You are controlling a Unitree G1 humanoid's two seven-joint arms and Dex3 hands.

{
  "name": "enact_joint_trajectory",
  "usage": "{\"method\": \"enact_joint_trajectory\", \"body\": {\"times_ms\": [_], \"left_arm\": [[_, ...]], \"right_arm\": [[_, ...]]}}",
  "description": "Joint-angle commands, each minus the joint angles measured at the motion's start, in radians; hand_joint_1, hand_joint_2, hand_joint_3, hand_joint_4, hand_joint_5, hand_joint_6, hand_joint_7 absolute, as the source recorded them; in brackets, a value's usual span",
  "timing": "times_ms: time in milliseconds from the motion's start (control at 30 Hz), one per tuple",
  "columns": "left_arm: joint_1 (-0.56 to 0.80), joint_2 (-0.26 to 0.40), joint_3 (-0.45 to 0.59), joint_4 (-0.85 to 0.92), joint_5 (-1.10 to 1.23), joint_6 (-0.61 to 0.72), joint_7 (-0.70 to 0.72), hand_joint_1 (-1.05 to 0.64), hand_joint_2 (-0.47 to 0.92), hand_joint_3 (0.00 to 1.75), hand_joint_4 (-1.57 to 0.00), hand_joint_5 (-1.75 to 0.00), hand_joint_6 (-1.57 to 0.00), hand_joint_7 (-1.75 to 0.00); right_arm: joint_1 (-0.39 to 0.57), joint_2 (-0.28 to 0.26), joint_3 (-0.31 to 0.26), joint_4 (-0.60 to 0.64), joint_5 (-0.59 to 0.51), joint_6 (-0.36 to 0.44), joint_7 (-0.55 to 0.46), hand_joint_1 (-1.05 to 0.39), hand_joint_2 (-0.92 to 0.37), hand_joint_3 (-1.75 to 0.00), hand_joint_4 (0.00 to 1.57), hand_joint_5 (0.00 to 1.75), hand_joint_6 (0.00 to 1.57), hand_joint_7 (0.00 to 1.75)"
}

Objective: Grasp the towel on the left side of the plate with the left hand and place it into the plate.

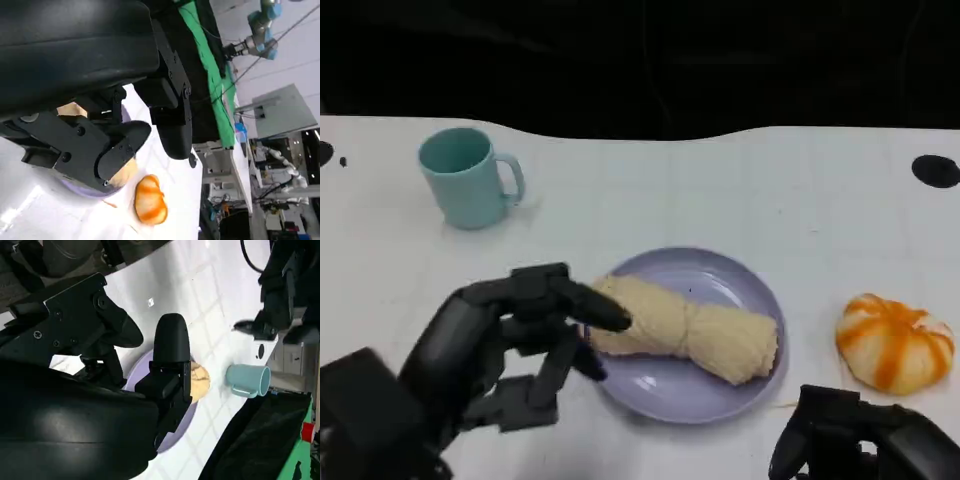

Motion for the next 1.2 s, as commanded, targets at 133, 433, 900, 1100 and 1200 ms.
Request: {"method": "enact_joint_trajectory", "body": {"times_ms": [133, 433, 900, 1100, 1200], "left_arm": [[0.145, -0.009, 0.037, -0.151, -0.101, 0.137, 0.032, -0.06, 0.41, 1.45, -0.85, -1.63, -0.84, -1.27], [0.252, -0.039, 0.062, -0.249, -0.233, 0.332, 0.091, -0.05, 0.47, 1.41, -0.91, -1.75, -0.77, -1.67], [0.212, -0.063, 0.094, -0.118, -0.326, 0.316, 0.072, -0.06, 0.42, 1.50, -0.92, -1.75, -0.73, -1.70], [0.212, -0.061, 0.077, -0.109, -0.317, 0.311, 0.065, -0.06, 0.42, 1.47, -0.91, -1.75, -0.74, -1.68], [0.214, -0.061, 0.069, -0.109, -0.312, 0.306, 0.065, -0.06, 0.42, 1.47, -0.90, -1.75, -0.74, -1.67]], "right_arm": [[-0.005, -0.011, -0.013, -0.011, 0.011, 0.014, 0.004, -0.02, -0.57, -1.17, 0.75, 1.75, 0.63, 1.48], [-0.012, -0.020, -0.031, 0.000, 0.007, -0.002, 0.017, -0.02, -0.57, -1.17, 0.76, 1.75, 0.63, 1.48], [-0.015, -0.004, -0.050, 0.017, 0.020, 0.000, 0.008, 0.00, -0.59, -1.15, 0.74, 1.75, 0.63, 1.47], [-0.014, 0.005, -0.068, 0.032, 0.047, -0.016, 0.011, 0.03, -0.61, -1.14, 0.72, 1.75, 0.62, 1.47], [-0.012, 0.005, -0.075, 0.034, 0.056, -0.019, 0.012, 0.04, -0.62, -1.13, 0.71, 1.75, 0.61, 1.48]]}}
